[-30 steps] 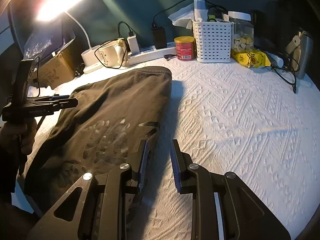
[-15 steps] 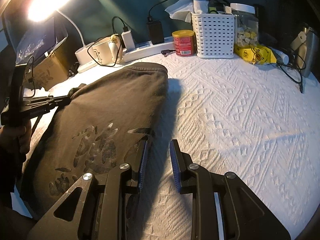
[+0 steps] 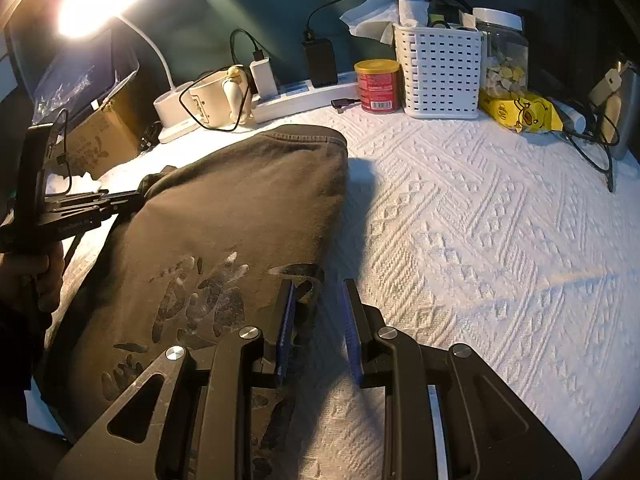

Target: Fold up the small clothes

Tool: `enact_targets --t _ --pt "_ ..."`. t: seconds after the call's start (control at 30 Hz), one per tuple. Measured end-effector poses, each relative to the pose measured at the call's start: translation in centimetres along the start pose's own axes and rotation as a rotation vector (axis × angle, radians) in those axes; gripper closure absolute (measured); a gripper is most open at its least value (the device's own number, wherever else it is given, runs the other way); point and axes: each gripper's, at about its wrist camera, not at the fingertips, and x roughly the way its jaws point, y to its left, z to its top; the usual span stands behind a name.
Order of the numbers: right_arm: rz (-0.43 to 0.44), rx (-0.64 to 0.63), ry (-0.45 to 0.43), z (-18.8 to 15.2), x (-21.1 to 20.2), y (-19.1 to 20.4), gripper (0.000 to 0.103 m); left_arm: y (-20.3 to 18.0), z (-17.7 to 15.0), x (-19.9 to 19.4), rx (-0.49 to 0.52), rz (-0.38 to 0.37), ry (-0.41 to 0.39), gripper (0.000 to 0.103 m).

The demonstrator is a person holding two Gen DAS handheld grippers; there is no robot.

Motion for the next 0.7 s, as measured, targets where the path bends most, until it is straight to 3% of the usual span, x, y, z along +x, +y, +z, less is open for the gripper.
enact_targets --t 0.17,0.23,0.27,0.7 --pt "0.011 -0.014 0.003 0.3 0.7 0.3 0.078 0.2 -0.1 -0.1 -0.022 -0.005 0.004 0.090" --pt "0.014 -0.018 0.003 0.7 1.1 0.2 0.078 0.4 0.0 0.1 -0.031 -0.001 0.001 0.078" --pt "0.017 -0.019 0.001 0.9 1.3 0.2 0.078 0.5 0.0 0.3 -0.035 0.000 0.002 0.077" --pt "0.043 -0.056 0.001 5.2 5.4 -0.1 0.078 2.8 0.7 2.6 -0.119 -0.001 0.016 0.074"
